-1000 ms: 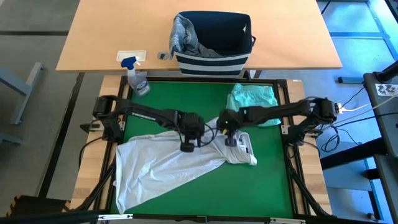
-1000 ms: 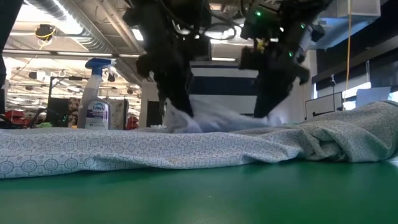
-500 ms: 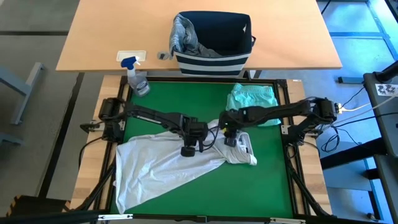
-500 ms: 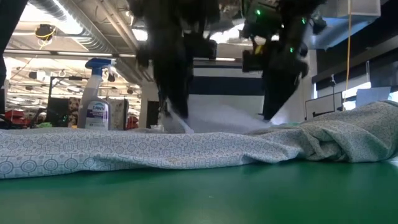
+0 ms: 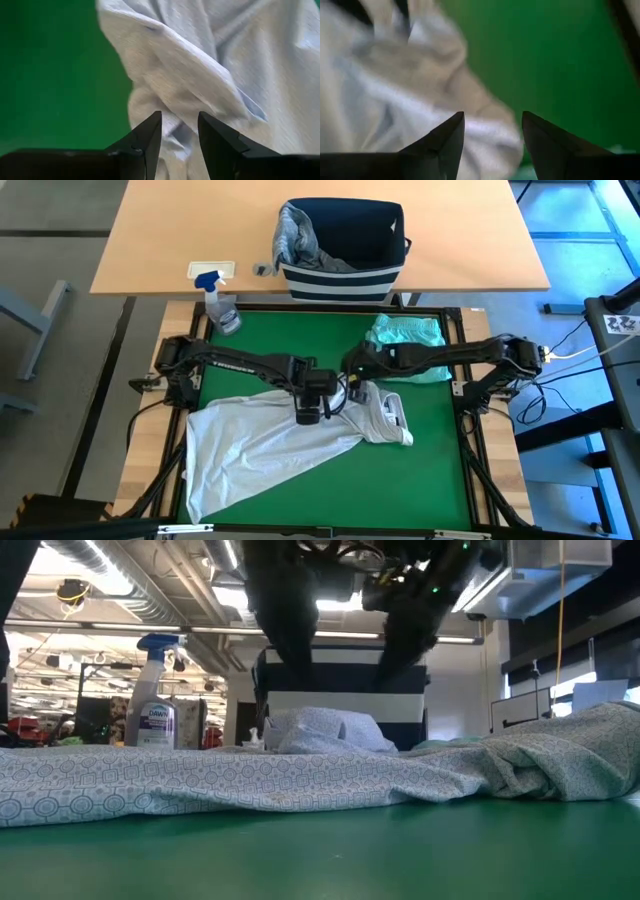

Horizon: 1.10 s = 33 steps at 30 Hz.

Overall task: Fold laundry
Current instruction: Fold the white polo shirt

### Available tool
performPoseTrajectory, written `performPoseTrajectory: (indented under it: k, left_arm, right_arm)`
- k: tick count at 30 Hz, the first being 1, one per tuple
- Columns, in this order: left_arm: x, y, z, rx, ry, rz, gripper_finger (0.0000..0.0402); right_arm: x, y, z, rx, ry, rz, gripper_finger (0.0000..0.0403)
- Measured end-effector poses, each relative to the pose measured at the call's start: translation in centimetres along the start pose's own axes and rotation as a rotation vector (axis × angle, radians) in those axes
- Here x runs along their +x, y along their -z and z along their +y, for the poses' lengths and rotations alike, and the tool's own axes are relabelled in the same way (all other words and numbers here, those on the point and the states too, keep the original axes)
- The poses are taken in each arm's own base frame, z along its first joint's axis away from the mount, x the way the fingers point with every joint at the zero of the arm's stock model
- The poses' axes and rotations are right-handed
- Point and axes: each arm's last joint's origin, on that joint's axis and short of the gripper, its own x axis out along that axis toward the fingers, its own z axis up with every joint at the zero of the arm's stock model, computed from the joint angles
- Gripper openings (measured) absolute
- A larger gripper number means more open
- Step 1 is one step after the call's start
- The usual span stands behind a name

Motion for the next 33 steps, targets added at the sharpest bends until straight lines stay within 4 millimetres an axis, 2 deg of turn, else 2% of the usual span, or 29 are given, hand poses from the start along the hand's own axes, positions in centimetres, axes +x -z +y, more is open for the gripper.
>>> performPoseTrajectory:
  k: [5, 8, 12, 16, 20, 22, 24, 28, 33]
  left_arm:
    - [3.5, 0.9, -0.5, -0.081, 0.027, -0.124, 0.0112]
    - [5.6, 2.1, -1.0, -0.124, 0.065, -0.171, 0.0109]
    - [7.7, 3.8, -1.6, -0.131, 0.090, -0.212, 0.0108]
    - [9.0, 5.4, -1.8, -0.128, 0.117, -0.211, 0.0108]
    - [9.2, 5.8, -1.6, -0.132, 0.118, -0.202, 0.0108]
    - [8.7, 5.1, -1.3, -0.135, 0.142, -0.197, 0.0108]
    - [7.3, 4.1, -1.0, -0.131, 0.162, -0.204, 0.0108]
    - [2.6, 2.1, -0.4, -0.112, 0.163, -0.243, 0.0108]
    - [-2.8, 2.2, 0.2, -0.132, 0.108, -0.225, 0.0108]
  right_arm:
    - [2.7, 1.5, 0.3, 0.045, 0.008, -0.106, 0.0199]
    - [4.5, 3.8, 0.7, 0.095, -0.034, -0.079, 0.0199]
    - [5.9, 7.2, 1.7, 0.119, -0.094, -0.027, 0.0199]
    - [6.7, 10.1, 2.1, 0.097, -0.101, 0.035, 0.0199]
    - [6.8, 10.8, 2.0, 0.101, -0.101, 0.044, 0.0199]
    - [6.5, 10.6, 1.9, 0.095, -0.095, 0.038, 0.0199]
    - [5.9, 9.9, 1.8, 0.084, -0.092, 0.033, 0.0199]
    - [3.0, 6.9, 1.6, 0.093, -0.114, -0.079, 0.0199]
    - [-0.7, 5.4, 1.3, 0.130, -0.185, -0.148, 0.0199]
